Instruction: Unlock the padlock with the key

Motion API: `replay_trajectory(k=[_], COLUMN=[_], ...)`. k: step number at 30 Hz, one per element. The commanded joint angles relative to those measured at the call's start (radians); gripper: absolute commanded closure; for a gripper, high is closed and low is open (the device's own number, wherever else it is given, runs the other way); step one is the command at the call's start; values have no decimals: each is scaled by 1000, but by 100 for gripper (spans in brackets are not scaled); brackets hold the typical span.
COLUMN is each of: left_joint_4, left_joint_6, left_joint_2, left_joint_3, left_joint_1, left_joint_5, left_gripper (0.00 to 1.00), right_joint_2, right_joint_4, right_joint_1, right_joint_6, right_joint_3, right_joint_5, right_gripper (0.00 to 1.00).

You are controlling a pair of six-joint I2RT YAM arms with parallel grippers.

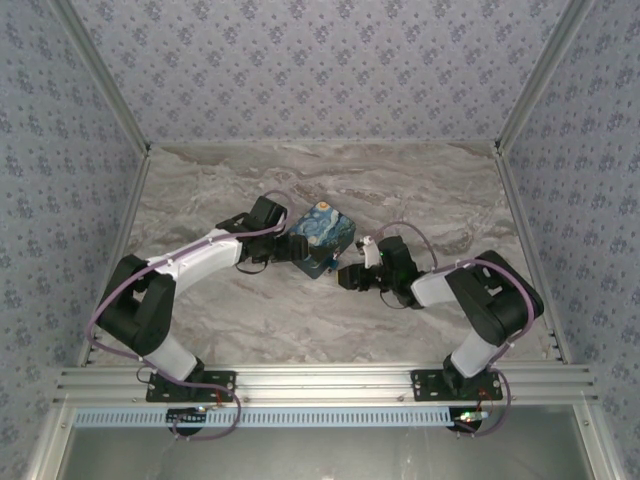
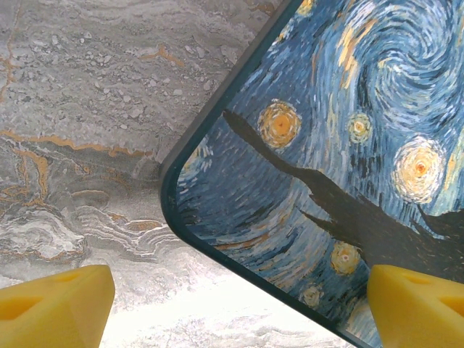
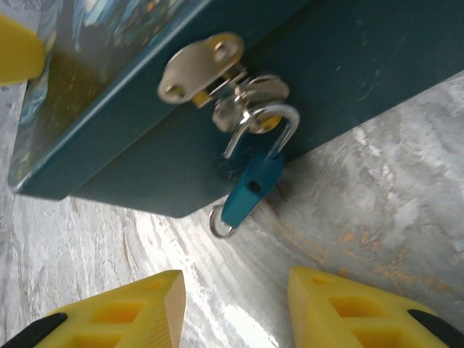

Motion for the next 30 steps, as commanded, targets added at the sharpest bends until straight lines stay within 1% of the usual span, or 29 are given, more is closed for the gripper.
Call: replay_trajectory(k=[1,5,11,14,21,26,30], left_joint_4=[-24,-26,-22,-19,-16,-21,-24], left_joint_6=[14,14,10,6,-5,-7,-7], left_joint_2=[15,13,13,11,-4,-15,-19], left_joint_3=[18,18,12,7,-9,-19,-24], left_joint_1=[-2,-4,-3,-3,-7,-7,-6], left_joint_5=[-40,-39,-38,-38,-44,-55,-63], left_gripper=[10,10,10,10,10,10,10], right_joint_2=[39,74,110,129,160,165,159], right_joint_4=[37,63,80,84,101,122,153], right_joint_1=[-20,-29,-28,-29,-29,-32,-37], right_joint_6=[57,79,98,105,121,131,141], right_joint_3=[28,45,67,75,79,70,54], right_joint_5=[-34,-51,-41,-29,-5,9,22], right_gripper=[57,57,57,59,72,86,91])
